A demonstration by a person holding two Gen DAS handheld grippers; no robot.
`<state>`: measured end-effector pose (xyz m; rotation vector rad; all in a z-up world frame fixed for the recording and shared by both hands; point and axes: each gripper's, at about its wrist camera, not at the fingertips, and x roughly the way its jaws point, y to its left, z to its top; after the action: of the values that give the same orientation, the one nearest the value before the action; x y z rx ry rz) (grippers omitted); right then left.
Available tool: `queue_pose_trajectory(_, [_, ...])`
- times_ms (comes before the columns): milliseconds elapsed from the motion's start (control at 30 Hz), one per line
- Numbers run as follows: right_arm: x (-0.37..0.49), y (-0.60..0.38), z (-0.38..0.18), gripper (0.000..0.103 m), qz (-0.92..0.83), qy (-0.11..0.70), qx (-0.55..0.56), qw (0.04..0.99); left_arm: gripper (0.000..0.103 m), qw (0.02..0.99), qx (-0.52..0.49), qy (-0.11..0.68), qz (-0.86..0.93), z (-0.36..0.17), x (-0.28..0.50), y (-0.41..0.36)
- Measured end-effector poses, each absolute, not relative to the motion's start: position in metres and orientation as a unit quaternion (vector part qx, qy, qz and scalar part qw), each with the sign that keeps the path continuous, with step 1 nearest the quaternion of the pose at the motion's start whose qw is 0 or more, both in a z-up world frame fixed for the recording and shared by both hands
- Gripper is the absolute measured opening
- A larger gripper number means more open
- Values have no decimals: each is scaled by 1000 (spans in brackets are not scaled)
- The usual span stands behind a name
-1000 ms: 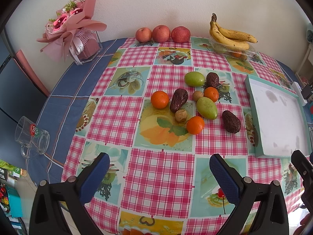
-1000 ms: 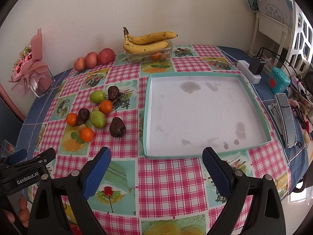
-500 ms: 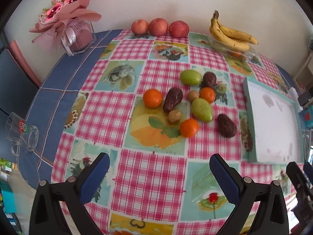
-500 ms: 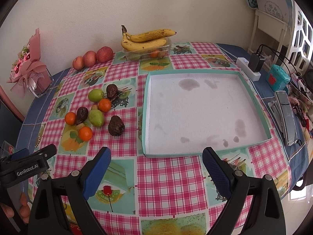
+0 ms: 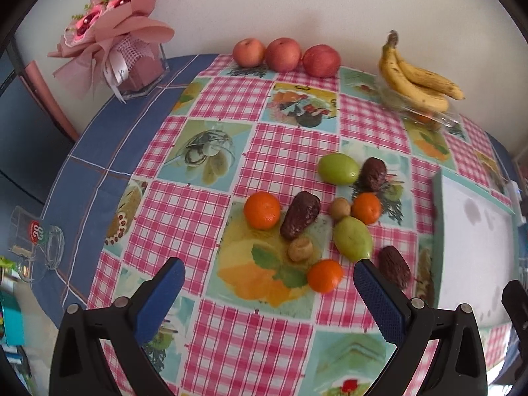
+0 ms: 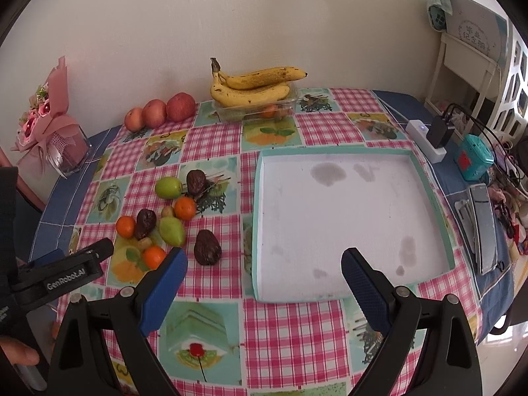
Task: Organize fruits
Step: 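Reach the left tool to the orange while the right tool reaches the dark date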
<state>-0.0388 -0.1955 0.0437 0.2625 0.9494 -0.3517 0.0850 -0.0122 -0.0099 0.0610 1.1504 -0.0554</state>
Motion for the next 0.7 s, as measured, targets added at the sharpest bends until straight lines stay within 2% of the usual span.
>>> queue_pose_trajectory(500, [36, -217, 6, 95, -174, 493, 175, 834, 103, 861, 21, 507, 23, -28, 135, -27])
queue_pose_trajectory(700, [63, -230, -2, 95, -184, 500, 182, 826, 103, 866, -2, 498, 32, -23, 148, -8])
